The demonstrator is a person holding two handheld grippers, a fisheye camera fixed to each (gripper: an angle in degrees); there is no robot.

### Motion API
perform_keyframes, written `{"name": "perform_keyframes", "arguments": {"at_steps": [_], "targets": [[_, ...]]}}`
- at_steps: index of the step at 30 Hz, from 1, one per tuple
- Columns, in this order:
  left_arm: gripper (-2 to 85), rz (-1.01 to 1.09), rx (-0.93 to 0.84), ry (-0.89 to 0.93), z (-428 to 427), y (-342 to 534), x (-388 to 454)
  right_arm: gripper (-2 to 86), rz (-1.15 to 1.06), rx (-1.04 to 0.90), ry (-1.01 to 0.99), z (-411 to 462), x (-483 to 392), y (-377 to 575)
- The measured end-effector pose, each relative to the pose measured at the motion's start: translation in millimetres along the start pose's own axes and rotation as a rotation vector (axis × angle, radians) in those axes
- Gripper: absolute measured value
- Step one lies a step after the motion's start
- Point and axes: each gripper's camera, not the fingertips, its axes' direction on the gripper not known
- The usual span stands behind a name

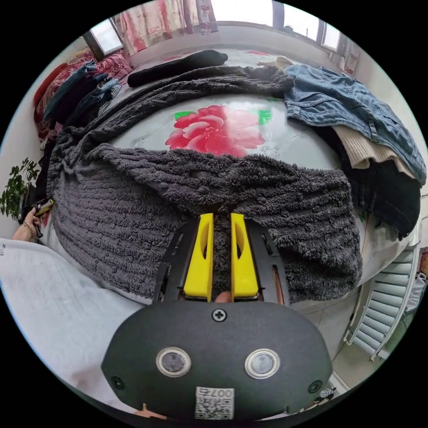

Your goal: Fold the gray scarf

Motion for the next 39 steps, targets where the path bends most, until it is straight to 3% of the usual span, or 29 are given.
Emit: {"name": "perform_keyframes", "arguments": {"at_steps": [3,7,9,12,13,15,18,25,30,34,39], "targets": [[-0.7,-0.004,0.075,0.068,-35,13,-21,1.5,0.033,-0.039,-0.072,-12,25,-10],[-0.8,0.039,0.116,0.08,-76,39,-45,0.5,0.12,0.176,0.023,-43,70,-15],[-0.8,0.044,0.118,0.049,-82,47,-47,0.4,0.157,0.136,0.064,-29,92,-27],[-0.7,0.058,0.109,-0.007,-86,53,-43,0.1,0.134,-0.083,0.088,26,119,-43],[-0.7,0.054,0.108,-0.022,-89,54,-44,0.0,0.089,0.032,0.124,19,125,-43],[-0.6,0.057,0.113,-0.056,-93,55,-45,-0.1,0.118,-0.075,0.2,30,151,-56],[-0.3,0.059,0.068,-0.071,-86,51,-52,-0.1,0.202,-0.049,0.119,28,190,-67],[4.1,0.019,0.049,-0.054,-59,56,-55,-0.1,0.089,0.236,0.113,-30,151,-26],[5.0,0.016,0.107,-0.081,-90,61,-68,0.7,0.111,0.205,0.049,-28,149,4],[5.7,0.173,0.187,-0.12,-114,28,-43,2.2,0.106,0.167,-0.075,-12,152,-39],[6.1,0.461,0.113,-0.052,-69,-26,24,3.3,0.011,0.009,0.047,37,140,-91]]}}
